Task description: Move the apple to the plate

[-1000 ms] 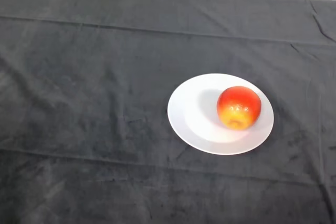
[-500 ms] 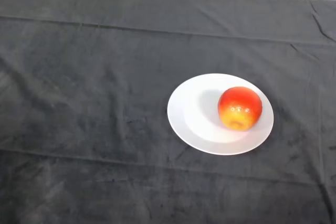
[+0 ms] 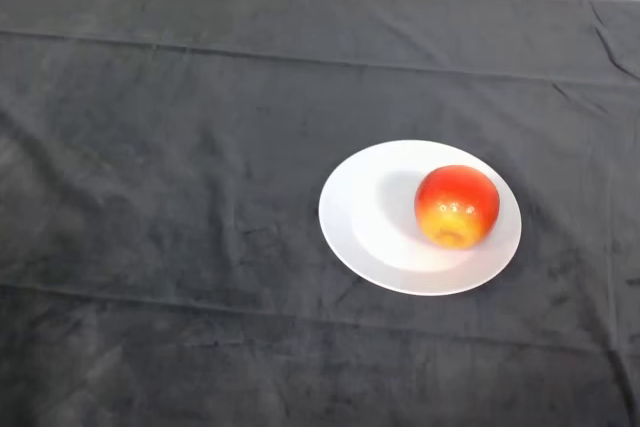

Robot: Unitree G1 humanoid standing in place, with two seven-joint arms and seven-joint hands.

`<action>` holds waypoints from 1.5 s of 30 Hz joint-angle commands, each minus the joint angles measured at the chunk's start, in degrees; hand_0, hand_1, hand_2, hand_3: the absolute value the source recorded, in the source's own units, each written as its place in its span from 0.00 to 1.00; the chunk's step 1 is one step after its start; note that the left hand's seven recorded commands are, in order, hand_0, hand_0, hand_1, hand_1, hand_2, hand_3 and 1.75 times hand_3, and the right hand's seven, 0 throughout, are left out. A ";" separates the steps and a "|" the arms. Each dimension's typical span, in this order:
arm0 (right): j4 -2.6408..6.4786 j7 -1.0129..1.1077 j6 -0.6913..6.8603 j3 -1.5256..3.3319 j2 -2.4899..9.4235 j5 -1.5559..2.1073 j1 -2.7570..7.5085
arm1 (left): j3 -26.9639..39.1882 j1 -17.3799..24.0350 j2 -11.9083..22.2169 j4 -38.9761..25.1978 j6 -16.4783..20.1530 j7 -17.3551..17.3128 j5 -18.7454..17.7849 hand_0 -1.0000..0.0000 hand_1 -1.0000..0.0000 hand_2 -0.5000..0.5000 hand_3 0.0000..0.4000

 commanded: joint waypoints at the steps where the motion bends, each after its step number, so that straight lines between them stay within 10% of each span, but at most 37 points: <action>1: -2.41 -0.46 -0.15 -0.66 -0.23 1.41 -1.20 | 2.98 -1.96 -0.29 2.93 -0.95 -0.68 0.49 1.00 1.00 0.50 0.00; 45: -2.41 -0.46 -0.16 -0.64 -0.24 1.43 -1.19 | 3.68 -2.31 -0.38 3.74 -0.48 -2.55 -0.85 1.00 1.00 0.50 0.00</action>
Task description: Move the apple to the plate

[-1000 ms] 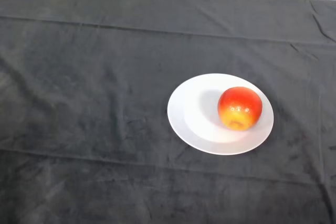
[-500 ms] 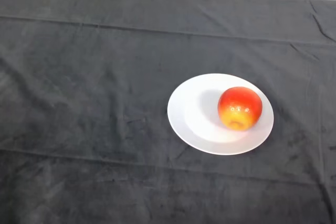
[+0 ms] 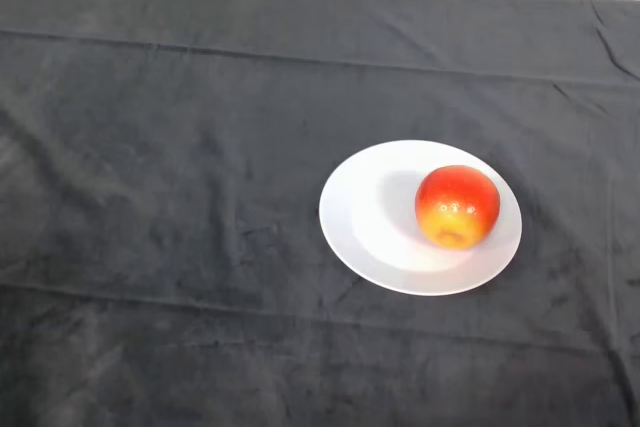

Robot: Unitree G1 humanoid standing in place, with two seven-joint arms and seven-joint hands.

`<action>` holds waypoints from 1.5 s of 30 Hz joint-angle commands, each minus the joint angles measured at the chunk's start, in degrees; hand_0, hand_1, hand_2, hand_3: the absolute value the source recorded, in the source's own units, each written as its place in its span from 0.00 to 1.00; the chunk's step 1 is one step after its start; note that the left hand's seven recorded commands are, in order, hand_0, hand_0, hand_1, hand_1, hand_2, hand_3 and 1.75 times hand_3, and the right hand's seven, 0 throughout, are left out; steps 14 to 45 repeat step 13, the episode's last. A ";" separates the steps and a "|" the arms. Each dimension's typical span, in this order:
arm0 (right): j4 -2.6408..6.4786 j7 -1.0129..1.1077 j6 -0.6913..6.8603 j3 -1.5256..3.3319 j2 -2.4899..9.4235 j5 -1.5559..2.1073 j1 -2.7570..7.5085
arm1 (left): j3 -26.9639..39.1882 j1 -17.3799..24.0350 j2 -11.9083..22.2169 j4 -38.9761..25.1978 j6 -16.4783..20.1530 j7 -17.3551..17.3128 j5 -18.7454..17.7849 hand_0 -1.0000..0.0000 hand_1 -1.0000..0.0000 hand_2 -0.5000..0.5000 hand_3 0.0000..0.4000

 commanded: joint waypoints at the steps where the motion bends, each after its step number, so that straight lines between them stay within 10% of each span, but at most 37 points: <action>1: -2.41 -0.46 -0.16 -0.64 -0.24 1.43 -1.19 | 1.87 -2.26 -0.37 3.16 -0.34 -0.51 -0.72 1.00 1.00 0.50 0.00; 45: -2.41 -0.46 -0.16 -0.64 -0.23 1.43 -1.19 | 2.03 -2.19 -0.42 2.65 0.13 -0.54 -0.76 1.00 1.00 0.50 0.00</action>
